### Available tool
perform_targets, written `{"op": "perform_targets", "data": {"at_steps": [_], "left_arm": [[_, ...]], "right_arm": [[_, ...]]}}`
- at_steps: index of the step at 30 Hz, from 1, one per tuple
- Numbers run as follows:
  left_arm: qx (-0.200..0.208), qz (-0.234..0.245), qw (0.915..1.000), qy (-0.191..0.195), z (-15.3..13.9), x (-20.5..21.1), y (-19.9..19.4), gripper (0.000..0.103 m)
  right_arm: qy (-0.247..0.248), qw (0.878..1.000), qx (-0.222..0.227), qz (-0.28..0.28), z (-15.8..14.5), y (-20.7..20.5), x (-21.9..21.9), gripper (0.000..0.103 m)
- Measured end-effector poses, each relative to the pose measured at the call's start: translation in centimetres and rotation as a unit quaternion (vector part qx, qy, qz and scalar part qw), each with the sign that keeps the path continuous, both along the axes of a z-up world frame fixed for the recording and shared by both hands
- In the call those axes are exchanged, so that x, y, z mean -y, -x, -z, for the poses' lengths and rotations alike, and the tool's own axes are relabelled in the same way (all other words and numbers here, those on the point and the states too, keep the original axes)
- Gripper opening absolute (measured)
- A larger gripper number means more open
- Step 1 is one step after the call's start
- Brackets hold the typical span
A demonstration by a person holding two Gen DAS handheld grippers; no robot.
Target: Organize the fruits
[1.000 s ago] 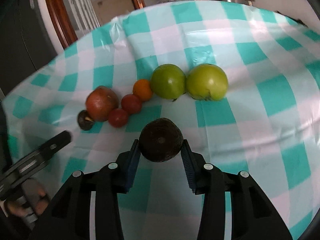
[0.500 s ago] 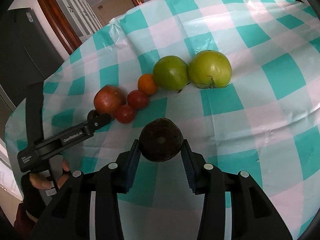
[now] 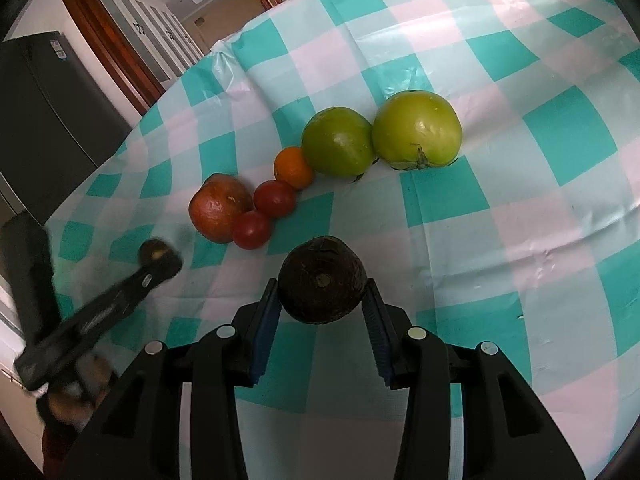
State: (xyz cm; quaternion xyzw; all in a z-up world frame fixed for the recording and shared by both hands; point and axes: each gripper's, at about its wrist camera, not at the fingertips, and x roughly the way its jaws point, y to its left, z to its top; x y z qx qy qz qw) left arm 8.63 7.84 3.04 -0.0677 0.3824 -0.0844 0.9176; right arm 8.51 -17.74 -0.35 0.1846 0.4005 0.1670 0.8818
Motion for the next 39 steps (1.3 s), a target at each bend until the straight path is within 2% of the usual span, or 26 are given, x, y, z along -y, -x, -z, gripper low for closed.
{"op": "perform_targets", "data": {"at_steps": [5,14,20,23,27,33,39], "left_arm": [[-0.002,0.007,0.9998,0.019,0.2,1.2,3.8,0.032],[0.003,-0.007,0.9997,0.023,0.3,0.9,4.1,0.032],[0.009,-0.008,0.9993,0.036,0.1,0.6,5.2,0.032],[0.019,0.0,0.9993,0.033,-0.4,0.7,7.7,0.032],[0.038,0.014,0.9988,0.028,-1.1,0.9,11.5,0.032],[0.052,0.051,0.9971,0.023,-1.9,2.6,17.5,0.032],[0.08,0.108,0.9908,-0.009,-3.3,6.2,22.2,0.032]], "right_arm": [[-0.008,1.0,-0.003,-0.002,0.1,-0.3,0.1,0.042],[-0.023,1.0,0.008,-0.001,-0.1,0.0,0.4,0.042],[-0.009,1.0,0.018,0.024,-0.5,1.0,0.6,0.042],[0.035,0.999,0.012,0.032,-1.0,4.0,-0.2,0.042],[0.076,0.996,0.042,0.021,-2.4,10.8,-1.8,0.042],[0.11,0.991,0.074,0.005,-4.1,19.0,-1.8,0.042],[0.121,0.988,0.089,0.02,-5.0,25.0,0.6,0.042]]}}
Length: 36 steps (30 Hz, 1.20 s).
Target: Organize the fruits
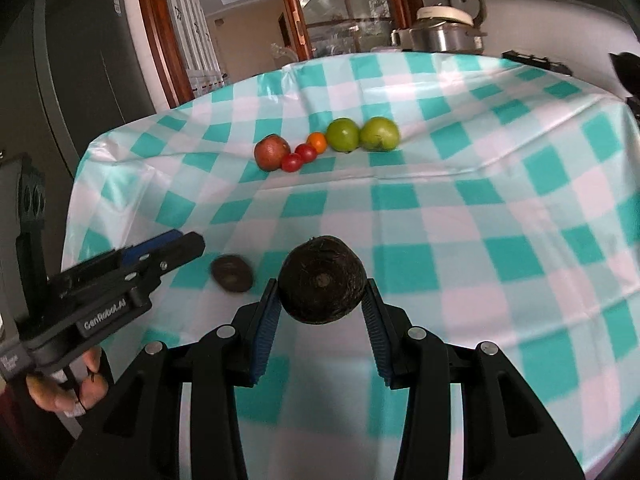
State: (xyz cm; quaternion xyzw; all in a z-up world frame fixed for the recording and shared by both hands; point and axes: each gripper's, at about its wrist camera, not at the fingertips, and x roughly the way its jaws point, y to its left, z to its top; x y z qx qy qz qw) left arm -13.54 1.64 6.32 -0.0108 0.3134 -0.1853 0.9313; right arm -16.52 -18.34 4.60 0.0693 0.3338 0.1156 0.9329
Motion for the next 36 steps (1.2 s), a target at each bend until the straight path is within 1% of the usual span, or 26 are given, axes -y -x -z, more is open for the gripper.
{"op": "perform_targets", "data": {"at_steps": [2,4,5,6,7,8,9,10,11,13,15,17,18,19,20,21,22,23,24,26,28,30,31,32,34,36], "left_arm": [[0.001,0.017,0.9997,-0.016,0.0,1.3,0.7,0.032],[-0.006,0.024,0.9996,-0.012,0.4,1.4,0.6,0.033],[-0.018,0.021,0.9996,-0.001,0.8,1.0,0.3,0.034],[-0.029,0.011,0.9995,0.009,1.2,0.2,-0.1,0.038],[-0.039,-0.003,0.9988,0.031,1.6,-1.1,-0.4,0.047],[-0.042,-0.01,0.998,0.046,1.8,-2.0,-0.5,0.052],[-0.044,-0.023,0.9972,0.057,2.0,-3.2,-0.5,0.059],[-0.045,-0.04,0.9966,0.056,2.5,-4.3,-0.6,0.062],[-0.057,-0.048,0.9955,0.059,2.8,-5.1,-0.8,0.063],[-0.084,-0.042,0.992,0.084,3.5,-6.4,-1.3,0.064],[-0.094,-0.029,0.9912,0.089,3.5,-6.4,-1.2,0.065],[-0.091,0.004,0.9925,0.081,3.2,-4.9,-0.6,0.067],[-0.09,0.035,0.9924,0.076,2.9,-3.2,0.0,0.067],[-0.088,0.054,0.9922,0.07,2.8,-2.0,0.3,0.067],[-0.078,0.087,0.9919,0.05,2.5,0.4,1.1,0.068],[-0.07,0.101,0.9919,0.033,2.4,1.8,1.5,0.07],[-0.058,0.114,0.9917,0.007,2.3,3.5,1.9,0.072],[-0.044,0.126,0.9906,-0.03,2.2,5.7,2.1,0.072],[-0.039,0.133,0.9889,-0.053,2.3,7.2,2.0,0.072],[-0.044,0.136,0.9871,-0.071,2.8,9.2,1.1,0.072],[-0.067,0.125,0.9862,-0.086,3.7,10.3,-0.4,0.072],[-0.1,0.125,0.9833,-0.087,5.1,10.7,-1.9,0.072],[-0.109,0.126,0.9822,-0.087,5.4,10.7,-2.2,0.071],[-0.104,0.127,0.9823,-0.089,5.4,10.8,-2.2,0.069],[-0.094,0.135,0.9816,-0.098,5.3,11.4,-2.0,0.058],[-0.098,0.136,0.98,-0.108,5.5,11.9,-2.1,0.052]], "right_arm": [[-0.002,1.0,-0.001,0.004,0.2,1.4,1.0,0.042],[-0.012,1.0,-0.007,0.016,0.7,2.4,2.3,0.042],[-0.016,1.0,-0.01,0.02,1.0,2.7,2.9,0.042],[-0.018,0.999,-0.013,0.025,1.2,3.0,3.3,0.042],[-0.02,0.999,-0.014,0.028,1.3,3.3,3.8,0.042],[-0.022,0.999,-0.013,0.028,1.4,3.4,3.9,0.042],[-0.025,0.999,-0.013,0.027,1.5,3.6,4.1,0.042],[-0.028,0.999,-0.015,0.026,1.7,3.8,4.2,0.042],[-0.03,0.999,-0.016,0.024,1.9,3.9,4.3,0.042],[-0.03,0.999,-0.018,0.02,2.4,4.0,4.3,0.042],[-0.022,0.999,-0.013,0.025,2.7,4.2,4.3,0.042],[-0.025,0.999,-0.01,0.029,2.9,4.2,4.7,0.042],[-0.026,0.999,-0.013,0.034,3.1,4.2,5.0,0.042],[-0.027,0.999,-0.014,0.04,3.2,4.2,5.3,0.042],[-0.029,0.998,-0.017,0.047,3.4,4.3,5.8,0.042],[-0.034,0.998,-0.018,0.054,3.5,4.5,6.4,0.042],[-0.036,0.997,-0.018,0.058,3.6,4.7,6.9,0.042],[-0.037,0.997,-0.016,0.064,3.6,5.1,7.4,0.042],[-0.037,0.997,-0.015,0.068,3.5,5.4,7.8,0.042],[-0.037,0.997,-0.012,0.073,3.5,6.2,8.6,0.042],[-0.036,0.996,-0.009,0.079,3.5,6.9,9.3,0.042],[-0.038,0.996,-0.007,0.084,3.8,7.6,10.0,0.042],[-0.04,0.995,-0.008,0.086,3.9,7.8,10.3,0.042],[-0.043,0.995,-0.009,0.088,4.2,8.0,10.6,0.042],[-0.053,0.994,-0.013,0.095,4.9,8.7,11.6,0.042],[-0.063,0.993,-0.016,0.1,5.5,9.2,12.2,0.042]]}}
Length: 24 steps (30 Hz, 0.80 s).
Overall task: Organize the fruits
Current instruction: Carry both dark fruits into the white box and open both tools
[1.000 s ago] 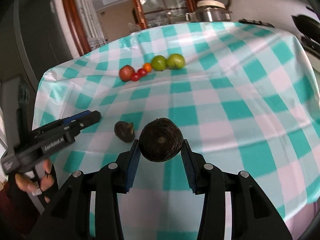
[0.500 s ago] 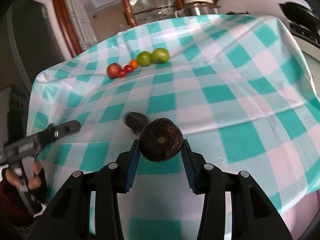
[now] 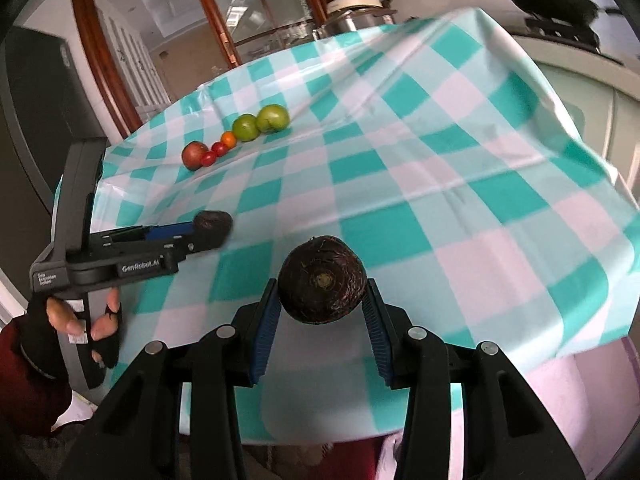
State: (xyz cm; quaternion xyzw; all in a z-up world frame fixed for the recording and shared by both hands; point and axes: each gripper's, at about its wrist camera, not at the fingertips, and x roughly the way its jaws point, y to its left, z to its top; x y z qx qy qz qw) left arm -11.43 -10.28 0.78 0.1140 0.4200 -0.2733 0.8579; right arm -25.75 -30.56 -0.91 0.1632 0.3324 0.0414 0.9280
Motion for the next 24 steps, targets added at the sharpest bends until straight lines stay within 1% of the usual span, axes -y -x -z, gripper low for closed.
{"op": "perform_targets", "data": {"at_steps": [3,8,9,10,14,16,19,20,22,23,24], "left_arm": [[0.004,0.003,1.0,-0.007,-0.1,0.6,-0.1,0.053],[0.01,0.002,0.9997,-0.02,0.0,1.6,-0.2,0.053],[0.013,0.003,0.9996,-0.024,0.0,1.8,-0.2,0.043],[0.017,0.004,0.9995,-0.027,0.0,2.0,0.0,0.041],[0.026,0.018,0.9994,-0.016,-0.7,3.1,1.3,0.041],[0.03,0.04,0.9987,-0.005,-1.5,4.2,2.6,0.041],[0.041,0.087,0.9953,0.011,-3.0,6.7,5.3,0.041],[0.043,0.114,0.9924,0.018,-3.6,8.0,6.6,0.041],[0.043,0.147,0.9879,0.023,-3.9,9.8,8.5,0.041],[0.039,0.177,0.9832,0.025,-3.9,11.4,9.9,0.041],[0.034,0.197,0.9796,0.026,-3.8,12.4,10.9,0.041]], "right_arm": [[-0.012,1.0,0.005,0.002,0.5,0.9,0.8,0.042],[-0.019,1.0,0.016,0.008,0.5,2.6,2.0,0.042],[-0.021,1.0,0.021,0.011,0.5,3.0,2.2,0.042],[-0.02,0.999,0.025,0.013,0.4,3.4,2.4,0.042],[-0.014,0.999,0.04,0.023,0.3,5.0,3.4,0.042],[-0.012,0.998,0.044,0.036,0.4,6.0,4.2,0.042],[-0.011,0.997,0.037,0.061,1.0,7.4,5.9,0.042],[-0.012,0.997,0.032,0.071,1.4,7.9,6.6,0.042],[-0.012,0.995,0.017,0.099,2.4,9.3,8.4,0.042],[-0.008,0.994,0.005,0.113,3.0,9.9,9.3,0.042],[-0.004,0.992,-0.008,0.124,3.6,10.3,10.1,0.042]]}}
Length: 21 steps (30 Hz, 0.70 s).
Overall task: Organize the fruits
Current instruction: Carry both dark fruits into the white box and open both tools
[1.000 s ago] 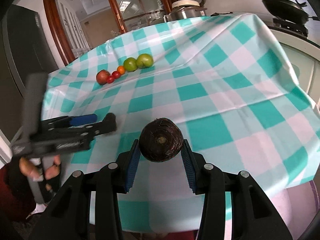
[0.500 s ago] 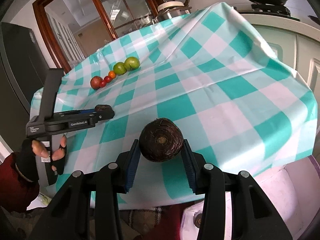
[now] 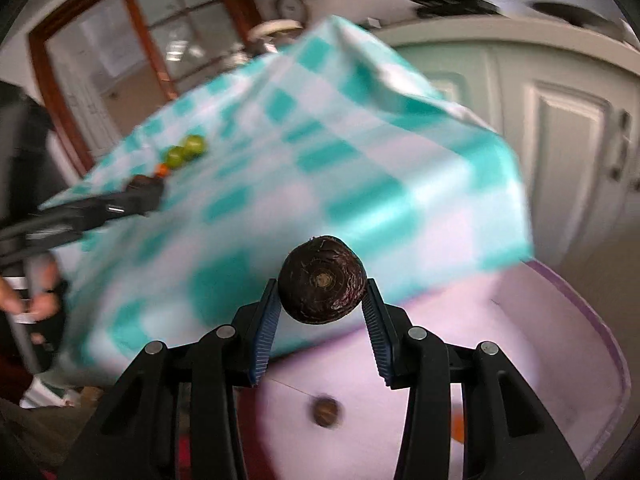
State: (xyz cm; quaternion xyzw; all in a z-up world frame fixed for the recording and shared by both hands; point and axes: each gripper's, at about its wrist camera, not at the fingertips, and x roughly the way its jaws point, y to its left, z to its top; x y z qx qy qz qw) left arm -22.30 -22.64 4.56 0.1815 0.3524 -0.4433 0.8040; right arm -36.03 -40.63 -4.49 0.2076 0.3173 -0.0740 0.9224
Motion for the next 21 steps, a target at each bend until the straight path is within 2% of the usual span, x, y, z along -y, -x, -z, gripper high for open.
{"op": "perform_targets", "data": {"at_steps": [3,6,9,10,13,16,21], "left_arm": [[-0.027,0.066,0.9973,-0.016,1.4,3.3,3.1,0.041],[-0.058,0.131,0.9884,-0.051,4.2,6.8,6.2,0.041],[-0.101,0.187,0.9711,-0.109,8.5,10.0,8.7,0.041],[-0.112,0.203,0.9629,-0.137,10.6,11.1,9.4,0.041],[-0.132,0.216,0.9465,-0.2,15.3,12.7,10.4,0.041],[-0.165,0.215,0.9283,-0.254,19.4,13.3,10.4,0.041],[-0.182,0.221,0.9135,-0.289,21.7,13.3,10.9,0.041]], "right_arm": [[0.004,0.998,-0.063,0.032,2.4,0.9,2.4,0.042],[-0.003,0.989,-0.139,0.046,5.2,1.0,5.1,0.042],[0.002,0.978,-0.205,0.042,7.6,0.2,6.9,0.042],[0.004,0.974,-0.222,0.037,8.4,-0.1,7.4,0.042],[0.019,0.96,-0.278,0.019,10.7,-1.2,7.8,0.042],[0.025,0.952,-0.304,0.011,12.5,-1.7,7.6,0.042],[0.019,0.946,-0.324,0.013,14.3,-2.1,7.5,0.042]]}}
